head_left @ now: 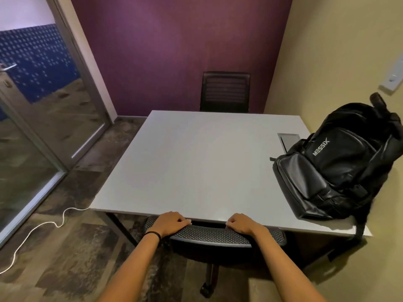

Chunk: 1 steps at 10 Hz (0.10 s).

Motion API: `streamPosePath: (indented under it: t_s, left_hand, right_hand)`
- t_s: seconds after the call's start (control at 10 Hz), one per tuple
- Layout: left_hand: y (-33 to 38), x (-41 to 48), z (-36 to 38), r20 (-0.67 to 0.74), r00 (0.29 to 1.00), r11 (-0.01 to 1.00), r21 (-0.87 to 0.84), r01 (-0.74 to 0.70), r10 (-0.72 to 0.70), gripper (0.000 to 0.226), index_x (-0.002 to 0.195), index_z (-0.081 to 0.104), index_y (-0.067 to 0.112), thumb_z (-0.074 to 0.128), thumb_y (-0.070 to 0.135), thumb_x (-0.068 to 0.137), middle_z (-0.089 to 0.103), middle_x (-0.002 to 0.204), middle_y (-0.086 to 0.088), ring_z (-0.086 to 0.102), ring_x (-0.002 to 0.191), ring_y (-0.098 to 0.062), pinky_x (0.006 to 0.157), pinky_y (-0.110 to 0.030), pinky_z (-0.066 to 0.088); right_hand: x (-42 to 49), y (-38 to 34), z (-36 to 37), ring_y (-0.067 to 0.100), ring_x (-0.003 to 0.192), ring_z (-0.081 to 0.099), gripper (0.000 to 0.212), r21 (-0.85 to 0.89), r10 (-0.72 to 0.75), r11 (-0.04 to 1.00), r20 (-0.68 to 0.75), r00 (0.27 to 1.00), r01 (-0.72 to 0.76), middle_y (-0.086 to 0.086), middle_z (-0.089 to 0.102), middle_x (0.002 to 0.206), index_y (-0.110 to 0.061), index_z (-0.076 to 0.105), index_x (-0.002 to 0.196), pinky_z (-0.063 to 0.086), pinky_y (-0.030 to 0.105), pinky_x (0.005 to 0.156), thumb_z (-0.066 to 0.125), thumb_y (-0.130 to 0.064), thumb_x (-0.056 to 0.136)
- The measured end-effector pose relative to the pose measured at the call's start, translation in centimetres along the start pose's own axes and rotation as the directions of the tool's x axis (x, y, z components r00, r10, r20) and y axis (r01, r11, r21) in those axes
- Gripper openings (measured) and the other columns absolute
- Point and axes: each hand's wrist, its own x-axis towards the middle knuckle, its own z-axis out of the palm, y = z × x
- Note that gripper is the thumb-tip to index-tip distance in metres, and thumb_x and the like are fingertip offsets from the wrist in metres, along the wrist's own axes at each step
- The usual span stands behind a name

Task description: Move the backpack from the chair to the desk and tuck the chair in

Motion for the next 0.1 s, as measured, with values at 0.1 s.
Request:
streamPosePath:
  t_s: [0.1]
  left_hand:
    - [-0.07,0.65,-0.89,0.068,0.996,0.998,-0.034,-0.048,0.05,0.042,0.066,0.067,0.019,0.05,0.047,0.093,0.056,0.059,0.001,0.047,0.057,-0.012,0.057,-0.025,0.033]
  right_hand:
    - [0.82,0.77,-1.64,0.015,0.086,0.055,0.029,0.131,-0.005,0.991,0.106,0.994,-0.009,0.008,0.067,0.1,-0.002,0.072,0.098,0.045,0.029,0.086,0.052,-0.022,0.091]
